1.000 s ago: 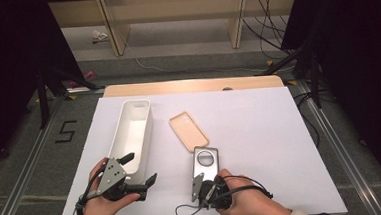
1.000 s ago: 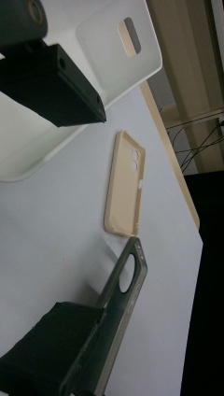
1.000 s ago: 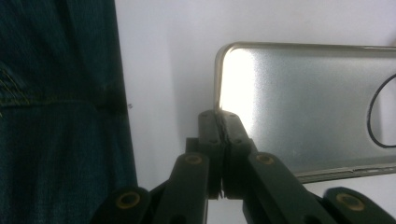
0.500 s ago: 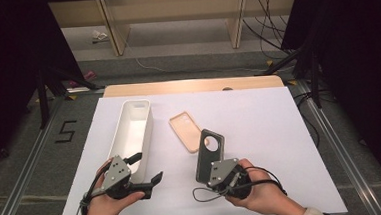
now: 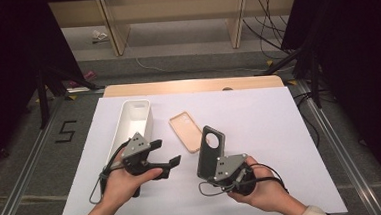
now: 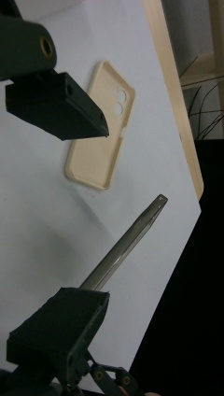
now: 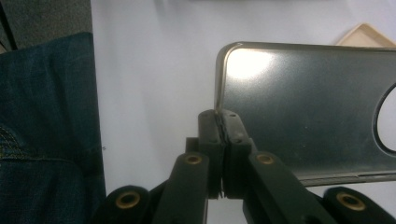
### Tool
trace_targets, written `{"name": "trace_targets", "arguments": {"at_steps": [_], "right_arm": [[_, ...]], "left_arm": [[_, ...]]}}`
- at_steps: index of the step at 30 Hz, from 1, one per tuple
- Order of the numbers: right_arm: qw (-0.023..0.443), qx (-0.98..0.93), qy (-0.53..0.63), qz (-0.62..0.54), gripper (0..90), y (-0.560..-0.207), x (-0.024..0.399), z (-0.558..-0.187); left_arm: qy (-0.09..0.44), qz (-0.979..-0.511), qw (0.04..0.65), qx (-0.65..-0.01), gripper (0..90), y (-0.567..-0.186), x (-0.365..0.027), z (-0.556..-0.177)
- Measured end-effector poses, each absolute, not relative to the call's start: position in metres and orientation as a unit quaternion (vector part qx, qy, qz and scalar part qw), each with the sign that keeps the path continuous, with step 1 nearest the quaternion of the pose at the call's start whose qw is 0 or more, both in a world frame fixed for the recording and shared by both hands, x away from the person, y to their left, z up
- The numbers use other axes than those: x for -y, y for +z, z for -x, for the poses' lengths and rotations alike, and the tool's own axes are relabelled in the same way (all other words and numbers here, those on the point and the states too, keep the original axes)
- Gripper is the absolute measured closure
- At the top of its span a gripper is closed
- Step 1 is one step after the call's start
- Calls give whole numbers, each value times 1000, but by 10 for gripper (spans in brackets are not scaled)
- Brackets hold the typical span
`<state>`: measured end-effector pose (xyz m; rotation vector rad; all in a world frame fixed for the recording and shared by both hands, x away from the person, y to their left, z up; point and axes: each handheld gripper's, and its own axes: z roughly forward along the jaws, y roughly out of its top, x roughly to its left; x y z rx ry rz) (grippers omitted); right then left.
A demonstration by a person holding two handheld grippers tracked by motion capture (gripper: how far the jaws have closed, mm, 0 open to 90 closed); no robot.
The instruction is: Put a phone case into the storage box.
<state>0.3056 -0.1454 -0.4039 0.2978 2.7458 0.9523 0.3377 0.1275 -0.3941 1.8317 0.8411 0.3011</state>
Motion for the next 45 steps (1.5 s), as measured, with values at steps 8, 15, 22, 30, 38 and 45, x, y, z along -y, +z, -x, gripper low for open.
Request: {"name": "trace_targets", "arguments": {"at_steps": [8, 15, 22, 30, 38, 45], "right_arm": [[116, -932, 328, -104, 894, -401, 145, -304], [126, -929, 332, -100, 893, -400, 143, -303], [134, -930, 329, -94, 893, -399, 140, -301], [135, -931, 328, -90, 893, -399, 138, -300], [141, -932, 323, -84, 893, -398, 136, -298], [146, -939, 301, -75, 893, -406, 131, -300]], "left_arm": [[77, -786, 482, -380, 253, -386, -97, -373], [38, -798, 462, -386, 331, -380, -66, -403], [9, -800, 433, -416, 442, -381, -46, -428], [-20, -789, 417, -450, 562, -382, -40, -440], [-43, -782, 419, -460, 693, -385, -38, -443], [-57, -761, 458, -456, 784, -371, -34, -431]]}}
